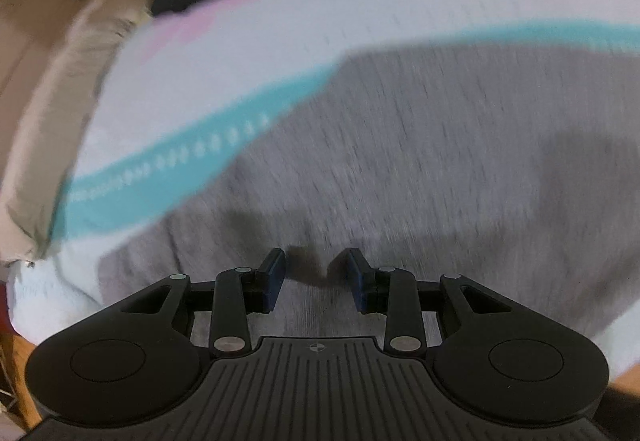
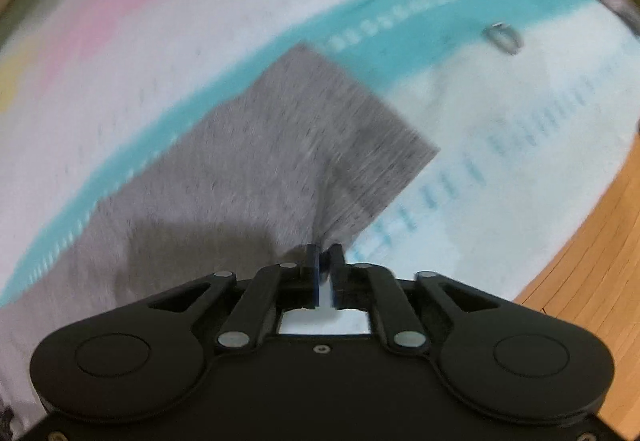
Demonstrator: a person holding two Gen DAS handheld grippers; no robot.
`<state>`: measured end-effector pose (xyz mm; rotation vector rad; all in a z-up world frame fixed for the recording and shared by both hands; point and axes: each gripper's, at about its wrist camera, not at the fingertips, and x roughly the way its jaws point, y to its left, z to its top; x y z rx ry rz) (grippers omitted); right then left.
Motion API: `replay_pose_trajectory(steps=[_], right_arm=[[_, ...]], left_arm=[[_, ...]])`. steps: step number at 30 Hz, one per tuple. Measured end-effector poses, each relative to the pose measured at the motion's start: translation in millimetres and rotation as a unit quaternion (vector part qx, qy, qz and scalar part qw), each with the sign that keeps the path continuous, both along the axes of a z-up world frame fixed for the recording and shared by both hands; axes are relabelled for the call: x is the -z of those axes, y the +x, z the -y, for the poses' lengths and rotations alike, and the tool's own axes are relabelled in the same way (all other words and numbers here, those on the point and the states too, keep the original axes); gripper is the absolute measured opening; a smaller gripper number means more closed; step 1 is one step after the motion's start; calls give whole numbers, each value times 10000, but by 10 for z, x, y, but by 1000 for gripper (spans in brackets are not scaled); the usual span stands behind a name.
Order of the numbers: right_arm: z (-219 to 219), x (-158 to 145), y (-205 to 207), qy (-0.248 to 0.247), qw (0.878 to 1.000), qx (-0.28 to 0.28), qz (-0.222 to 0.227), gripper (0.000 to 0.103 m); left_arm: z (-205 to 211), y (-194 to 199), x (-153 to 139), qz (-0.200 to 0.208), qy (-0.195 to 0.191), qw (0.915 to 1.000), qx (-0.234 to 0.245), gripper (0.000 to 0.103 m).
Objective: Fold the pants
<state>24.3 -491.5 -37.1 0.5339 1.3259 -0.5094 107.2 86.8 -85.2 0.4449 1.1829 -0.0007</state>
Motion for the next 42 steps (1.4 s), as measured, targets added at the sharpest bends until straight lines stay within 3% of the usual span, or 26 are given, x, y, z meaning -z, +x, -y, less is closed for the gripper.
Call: replay_pose_trajectory(steps=[1,4,5,7,11,15,18,22,25,27,28,29,31,35,38,39,42], right_arm=[[14,-23,-4,46,10000,64,27,23],[222,-183,-64,223,9974,499,474,60],[317,-241,-93,211,9952,737,605,65],[468,-288,-126,241,9909,1093,749,66],[648,-193,-50,423,9903,1159,643,65],[752,-161,-55,402,9937,949,438,64],[905,-27,-43,703,9934,797,441,65],[1031,229,-46,1288,9880,723,456,67],[1008,280,-45,1415,9870,524,545,75],[982,260,-56,1574,9836,366,799,69],[968,267,-65,1726,9801,339,925,53],[952,298,-65,1928,9760,352,948,26],[895,351,-48,2101,9728,367,904,24],[688,88,3,1267,9871,39,978,17],[482,-456,-66,448,9808,-478,1835,13],[452,-474,-51,275,9811,-580,1826,13],[469,-151,51,348,9928,-484,1042,13]], left_arm=[[-6,-7,30,-42,19,10000,-24,34],[23,-13,-90,189,-56,9996,-222,33],[51,-13,-168,317,-178,9989,-292,33],[176,-21,-309,500,-395,9977,-221,33],[620,-132,-444,859,-491,9947,272,33],[1071,-250,-323,634,-760,9935,569,33],[1326,-344,-184,440,-934,9912,823,33],[1535,-449,95,250,-622,9891,1314,33],[1588,-534,124,484,-419,9863,1518,33],[1600,-552,116,469,-450,9868,1482,32],[1598,-547,118,460,-486,9871,1456,32],[1580,-504,107,438,-528,9874,1425,32],[1552,-435,102,390,-594,9882,1357,33],[1512,-328,57,400,-839,9888,1170,32],[1560,-364,103,400,-748,9890,1209,33],[1595,-389,114,432,-615,9884,1321,33],[1645,-373,51,337,-596,9877,1403,30]])
